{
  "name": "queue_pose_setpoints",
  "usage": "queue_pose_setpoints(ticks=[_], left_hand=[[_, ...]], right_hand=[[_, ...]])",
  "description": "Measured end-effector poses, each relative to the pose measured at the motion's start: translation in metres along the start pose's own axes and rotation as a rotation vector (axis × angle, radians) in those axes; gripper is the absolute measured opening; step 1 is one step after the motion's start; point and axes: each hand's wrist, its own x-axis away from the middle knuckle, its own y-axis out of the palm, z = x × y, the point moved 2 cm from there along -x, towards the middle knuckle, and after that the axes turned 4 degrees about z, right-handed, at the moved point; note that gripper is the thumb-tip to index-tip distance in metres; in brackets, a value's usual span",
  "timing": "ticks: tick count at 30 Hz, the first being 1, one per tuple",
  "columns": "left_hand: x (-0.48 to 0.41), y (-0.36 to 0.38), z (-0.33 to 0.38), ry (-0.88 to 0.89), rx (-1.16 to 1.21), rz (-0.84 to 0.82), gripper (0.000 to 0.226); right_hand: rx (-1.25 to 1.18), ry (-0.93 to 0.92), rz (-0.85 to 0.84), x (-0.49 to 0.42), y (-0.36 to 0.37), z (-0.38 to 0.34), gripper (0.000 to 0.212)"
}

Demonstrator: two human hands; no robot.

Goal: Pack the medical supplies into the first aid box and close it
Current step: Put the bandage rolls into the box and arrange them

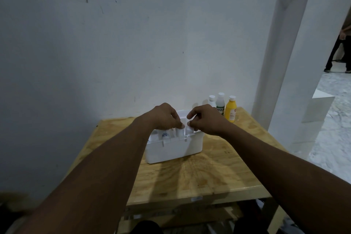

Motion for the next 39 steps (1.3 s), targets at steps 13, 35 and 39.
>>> queue_pose_setpoints(ticks=[13, 35, 39], left_hand=[[0.004, -0.006, 0.004, -0.009, 0.055, -0.134, 0.034], [-0.004, 0.0, 0.001, 0.01, 0.045, -0.018, 0.012], [-0.01, -0.002, 0.001, 0.013, 0.043, 0.032, 0.015]], right_hand=[[0.017, -0.014, 0.004, -0.001, 0.003, 0.003, 0.024], [0.009, -0.025, 0.056, -0.003, 0.001, 0.003, 0.021], [0.009, -0.029, 0.121, -0.007, -0.009, 0.003, 0.018]])
